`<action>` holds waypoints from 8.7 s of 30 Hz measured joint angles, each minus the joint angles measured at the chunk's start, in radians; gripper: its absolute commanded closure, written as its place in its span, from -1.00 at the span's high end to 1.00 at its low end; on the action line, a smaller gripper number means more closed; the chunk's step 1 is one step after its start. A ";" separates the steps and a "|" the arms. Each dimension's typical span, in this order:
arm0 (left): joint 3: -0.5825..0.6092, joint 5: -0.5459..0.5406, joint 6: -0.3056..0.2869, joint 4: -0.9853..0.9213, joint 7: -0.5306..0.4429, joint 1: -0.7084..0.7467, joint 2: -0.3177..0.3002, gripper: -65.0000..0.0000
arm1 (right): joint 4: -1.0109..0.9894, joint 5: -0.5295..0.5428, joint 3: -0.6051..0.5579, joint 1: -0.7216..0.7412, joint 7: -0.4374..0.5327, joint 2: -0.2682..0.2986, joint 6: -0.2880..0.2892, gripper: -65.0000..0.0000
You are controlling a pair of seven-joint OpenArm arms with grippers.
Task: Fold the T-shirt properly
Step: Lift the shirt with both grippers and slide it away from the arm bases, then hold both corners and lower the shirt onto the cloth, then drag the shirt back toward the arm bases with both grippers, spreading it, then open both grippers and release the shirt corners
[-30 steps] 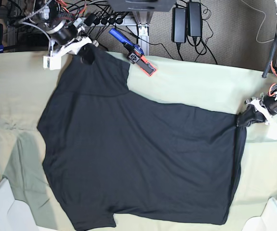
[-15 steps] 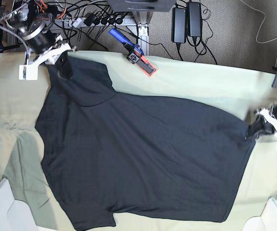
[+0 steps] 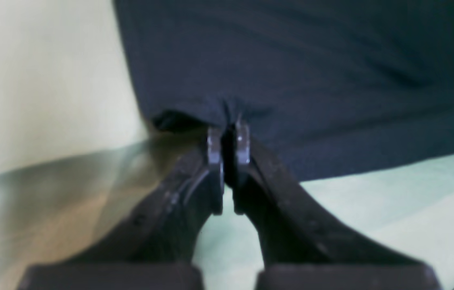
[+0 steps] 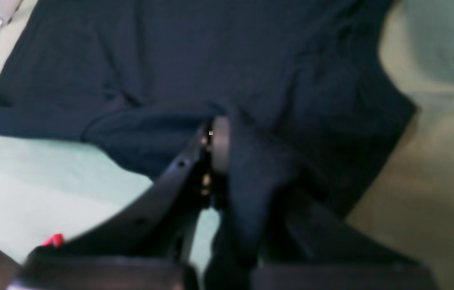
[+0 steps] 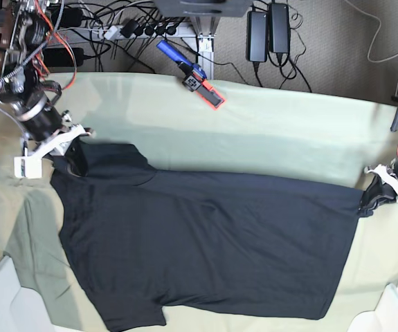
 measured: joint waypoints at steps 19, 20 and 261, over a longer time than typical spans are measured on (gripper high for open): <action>0.231 0.214 -0.004 -0.557 -0.190 -0.463 0.132 -1.00 | -0.466 -0.104 -0.150 0.440 0.024 0.051 0.011 -1.00; 0.238 0.221 -0.004 -0.577 -0.201 -0.480 0.136 -1.00 | -0.487 -0.108 -0.161 0.459 0.024 0.051 0.013 -1.00; -0.279 -0.453 -0.003 0.089 0.507 0.215 -0.107 0.12 | -1.012 -0.045 -0.088 0.676 0.001 0.111 0.117 0.19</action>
